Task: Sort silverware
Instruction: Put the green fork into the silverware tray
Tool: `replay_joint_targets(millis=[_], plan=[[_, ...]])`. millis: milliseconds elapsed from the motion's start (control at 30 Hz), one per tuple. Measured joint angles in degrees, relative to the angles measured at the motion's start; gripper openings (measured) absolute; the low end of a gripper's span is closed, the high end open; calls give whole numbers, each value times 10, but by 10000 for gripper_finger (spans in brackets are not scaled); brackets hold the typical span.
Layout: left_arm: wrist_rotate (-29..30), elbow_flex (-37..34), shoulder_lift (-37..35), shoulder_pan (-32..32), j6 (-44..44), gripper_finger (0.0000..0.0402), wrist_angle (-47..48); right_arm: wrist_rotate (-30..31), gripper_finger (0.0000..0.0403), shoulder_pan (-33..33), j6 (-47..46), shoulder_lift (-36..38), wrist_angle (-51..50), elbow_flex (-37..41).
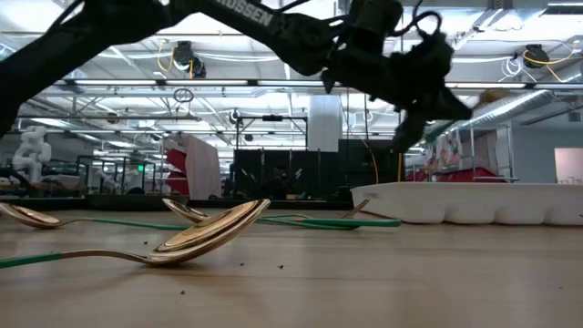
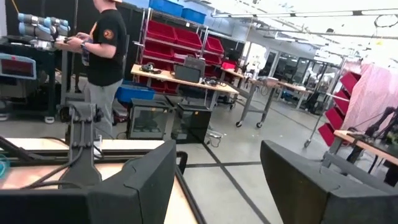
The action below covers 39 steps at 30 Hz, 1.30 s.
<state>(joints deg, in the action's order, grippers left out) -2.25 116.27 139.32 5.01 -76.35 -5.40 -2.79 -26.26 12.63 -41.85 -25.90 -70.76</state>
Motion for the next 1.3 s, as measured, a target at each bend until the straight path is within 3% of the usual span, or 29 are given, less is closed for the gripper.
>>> replay_joint_targets(millis=[233, 333, 500, 633, 700, 900, 967, 1067, 1300], plan=[[-8, 90, 75, 3, -1, 0, 34, -1, 227, 0, -10, 0, -14, 0], [-15, 91, 86, 3, -1, 0, 38, -1, 227, 0, -11, 1, -20, 0], [-45, 91, 90, 4, 74, 0, 70, -2, 227, 0, -11, 2, -36, 0], [-45, 91, 88, 4, 57, 0, 62, -2, 227, 0, -11, 2, -36, 0], [-37, 91, 88, 5, 101, 0, 62, -2, 227, 0, -11, 2, -36, 0], [-4, 132, 69, 16, 364, 0, -25, -2, 226, 0, -11, 2, -51, 0], [0, 159, 61, 19, 380, 0, -76, -3, 226, 0, -11, 2, -56, 0], [9, 191, 59, 23, 418, 0, -58, -2, 226, 0, -13, 2, -63, 0], [16, 187, 55, 45, 455, 0, -46, 38, 226, 0, -14, 11, -163, 1]])
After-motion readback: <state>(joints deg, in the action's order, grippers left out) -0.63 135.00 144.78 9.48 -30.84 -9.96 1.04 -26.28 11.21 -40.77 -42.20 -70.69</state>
